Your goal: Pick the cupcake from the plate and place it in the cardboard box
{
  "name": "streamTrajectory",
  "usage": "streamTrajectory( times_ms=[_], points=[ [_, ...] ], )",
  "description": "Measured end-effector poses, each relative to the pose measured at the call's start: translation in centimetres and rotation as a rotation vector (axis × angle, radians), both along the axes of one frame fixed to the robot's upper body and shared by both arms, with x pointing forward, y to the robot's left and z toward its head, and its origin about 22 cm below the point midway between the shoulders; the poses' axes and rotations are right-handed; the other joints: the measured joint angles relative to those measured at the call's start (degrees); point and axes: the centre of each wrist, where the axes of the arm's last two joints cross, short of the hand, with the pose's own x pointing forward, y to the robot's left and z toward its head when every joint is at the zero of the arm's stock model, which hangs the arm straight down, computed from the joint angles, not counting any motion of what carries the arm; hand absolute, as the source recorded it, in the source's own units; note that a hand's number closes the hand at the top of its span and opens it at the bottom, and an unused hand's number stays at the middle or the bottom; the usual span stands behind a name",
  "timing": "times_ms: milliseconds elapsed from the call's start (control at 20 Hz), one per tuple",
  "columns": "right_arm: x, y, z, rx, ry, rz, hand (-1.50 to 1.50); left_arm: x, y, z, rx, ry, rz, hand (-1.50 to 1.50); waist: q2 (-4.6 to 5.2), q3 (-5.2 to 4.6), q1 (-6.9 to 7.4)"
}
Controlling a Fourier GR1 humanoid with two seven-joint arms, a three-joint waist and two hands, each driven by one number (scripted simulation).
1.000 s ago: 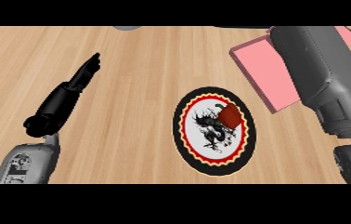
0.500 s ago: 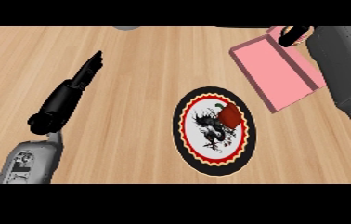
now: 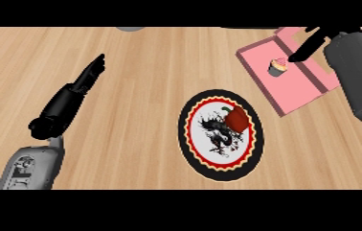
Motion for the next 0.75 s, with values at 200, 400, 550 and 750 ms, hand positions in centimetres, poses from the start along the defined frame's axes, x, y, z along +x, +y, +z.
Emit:
streamTrajectory(
  times_ms=[200,400,550,750],
  points=[
    [0.0,-0.4,1.4,0.179,-0.247,0.013,-1.50,-0.3,0.1,-0.1,-0.004,0.010,0.007,0.00,-0.22,0.10,-0.41],
    [-0.2,-1.4,2.9,0.466,-0.504,-0.083,-1.50,-0.4,0.4,-0.2,-0.004,0.012,0.015,0.00,-0.24,0.20,-0.61],
    [-0.8,-2.9,2.6,0.631,-0.631,-0.181,-1.50,-0.4,0.3,-0.1,-0.002,0.007,0.017,0.00,-0.15,0.14,-0.75],
    [-2.2,-6.2,0.8,0.737,-0.737,-0.281,-1.50,-0.2,0.3,-0.3,-0.004,0.005,0.013,0.00,-0.02,0.08,-0.62]
  ],
)
